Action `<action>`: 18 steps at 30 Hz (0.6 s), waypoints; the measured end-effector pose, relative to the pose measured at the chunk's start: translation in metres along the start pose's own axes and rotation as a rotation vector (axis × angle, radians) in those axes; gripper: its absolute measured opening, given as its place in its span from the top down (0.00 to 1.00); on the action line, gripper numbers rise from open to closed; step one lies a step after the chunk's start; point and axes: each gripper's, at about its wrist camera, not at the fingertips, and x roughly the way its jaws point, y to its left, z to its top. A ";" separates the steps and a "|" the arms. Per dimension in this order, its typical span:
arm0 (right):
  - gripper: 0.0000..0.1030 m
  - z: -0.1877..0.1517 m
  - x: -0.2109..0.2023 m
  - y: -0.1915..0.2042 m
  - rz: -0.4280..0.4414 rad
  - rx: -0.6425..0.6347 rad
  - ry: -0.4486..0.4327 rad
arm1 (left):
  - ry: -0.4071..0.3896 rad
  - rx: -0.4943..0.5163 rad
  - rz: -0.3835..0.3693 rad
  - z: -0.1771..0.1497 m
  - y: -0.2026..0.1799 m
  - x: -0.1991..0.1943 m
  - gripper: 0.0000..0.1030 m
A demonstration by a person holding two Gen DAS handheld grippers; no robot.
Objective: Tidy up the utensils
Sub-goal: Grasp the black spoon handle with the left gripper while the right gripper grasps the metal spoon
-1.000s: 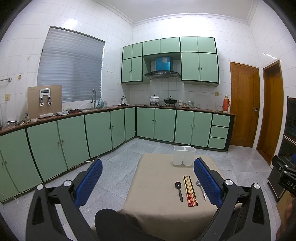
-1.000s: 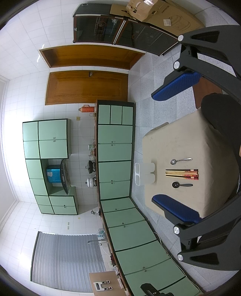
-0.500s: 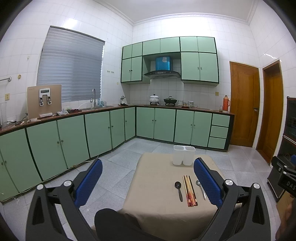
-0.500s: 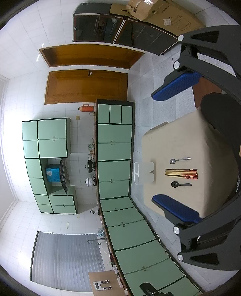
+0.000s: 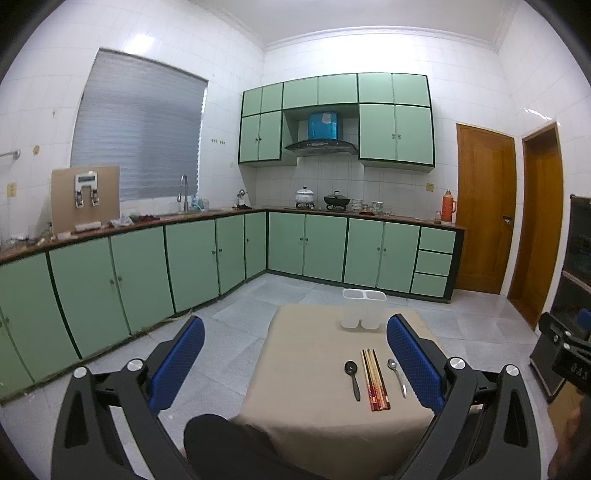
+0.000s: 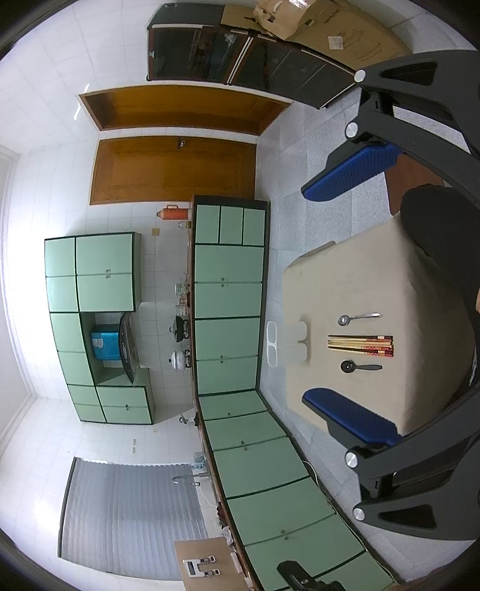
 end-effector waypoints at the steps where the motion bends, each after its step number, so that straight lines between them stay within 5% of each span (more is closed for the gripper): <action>1: 0.05 0.000 -0.001 0.001 0.006 -0.006 -0.003 | 0.002 -0.005 -0.009 -0.001 0.002 0.002 0.06; 5: 0.05 -0.004 0.009 0.002 0.011 -0.031 0.003 | 0.030 0.008 -0.039 -0.011 -0.002 0.016 0.06; 10: 0.05 -0.019 0.056 -0.003 0.060 -0.013 0.119 | 0.220 0.025 -0.111 -0.036 -0.010 0.074 0.06; 18: 0.12 -0.054 0.142 0.007 0.140 -0.033 0.283 | 0.360 0.016 -0.162 -0.074 -0.024 0.153 0.06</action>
